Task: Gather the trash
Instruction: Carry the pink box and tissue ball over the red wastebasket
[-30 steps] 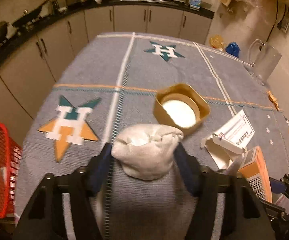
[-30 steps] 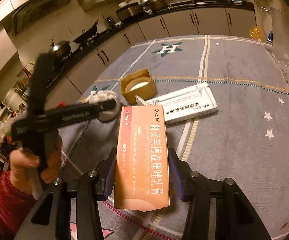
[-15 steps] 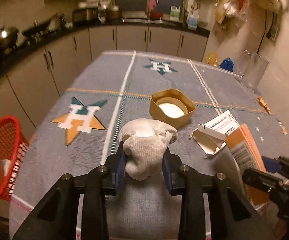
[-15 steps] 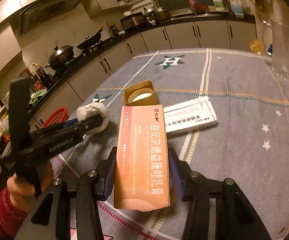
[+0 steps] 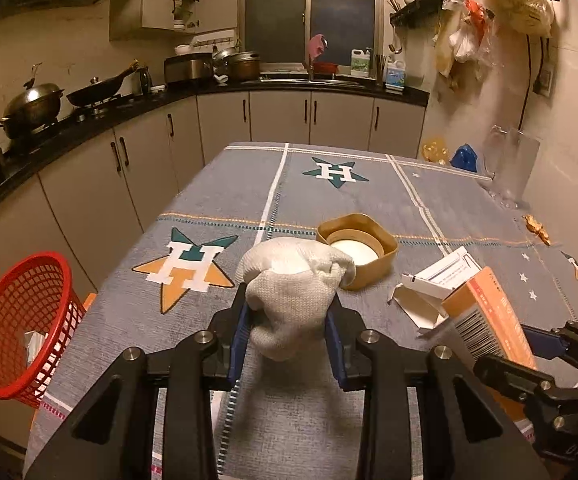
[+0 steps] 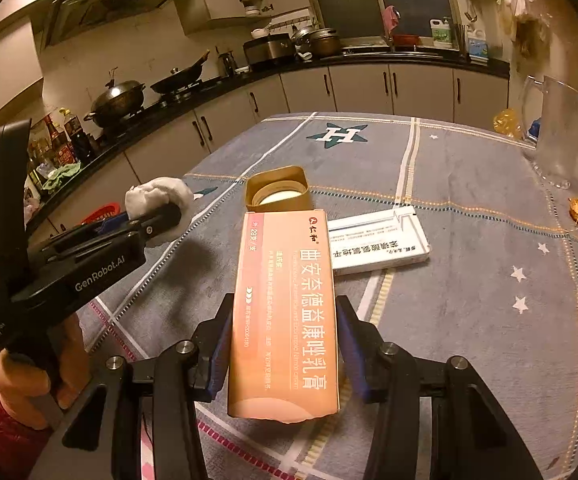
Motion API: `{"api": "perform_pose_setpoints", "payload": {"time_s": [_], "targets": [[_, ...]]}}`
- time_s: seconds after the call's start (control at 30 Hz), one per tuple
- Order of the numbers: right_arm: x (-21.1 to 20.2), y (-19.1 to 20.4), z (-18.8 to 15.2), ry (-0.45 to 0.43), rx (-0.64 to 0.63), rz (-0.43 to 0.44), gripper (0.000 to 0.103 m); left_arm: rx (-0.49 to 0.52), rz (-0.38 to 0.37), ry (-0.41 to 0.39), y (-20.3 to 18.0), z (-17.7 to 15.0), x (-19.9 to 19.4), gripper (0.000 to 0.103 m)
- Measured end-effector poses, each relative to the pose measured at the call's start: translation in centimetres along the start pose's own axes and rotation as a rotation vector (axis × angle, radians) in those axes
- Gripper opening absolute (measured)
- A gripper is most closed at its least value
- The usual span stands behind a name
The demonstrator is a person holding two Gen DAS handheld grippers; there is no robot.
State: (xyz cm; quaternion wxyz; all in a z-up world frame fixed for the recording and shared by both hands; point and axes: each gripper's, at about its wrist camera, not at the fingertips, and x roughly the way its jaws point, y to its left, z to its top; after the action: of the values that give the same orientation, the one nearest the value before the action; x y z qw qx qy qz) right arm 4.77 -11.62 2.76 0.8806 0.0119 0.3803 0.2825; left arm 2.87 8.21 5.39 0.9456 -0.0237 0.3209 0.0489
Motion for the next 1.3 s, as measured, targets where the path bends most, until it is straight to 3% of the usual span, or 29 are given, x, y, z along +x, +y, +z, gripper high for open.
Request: {"api": "perform_pose_setpoints", "payload": {"time_s": [1.07, 1.3], "targets": [[0.2, -0.2, -0.1, 0.003, 0.01, -0.014, 0.052, 0.027, 0.033, -0.013, -0.9, 0.1, -0.1, 0.033], [-0.9, -0.1, 0.4, -0.003, 0.056, -0.003, 0.052, 0.028, 0.045, -0.032, -0.7, 0.1, -1.7, 0.033]]}}
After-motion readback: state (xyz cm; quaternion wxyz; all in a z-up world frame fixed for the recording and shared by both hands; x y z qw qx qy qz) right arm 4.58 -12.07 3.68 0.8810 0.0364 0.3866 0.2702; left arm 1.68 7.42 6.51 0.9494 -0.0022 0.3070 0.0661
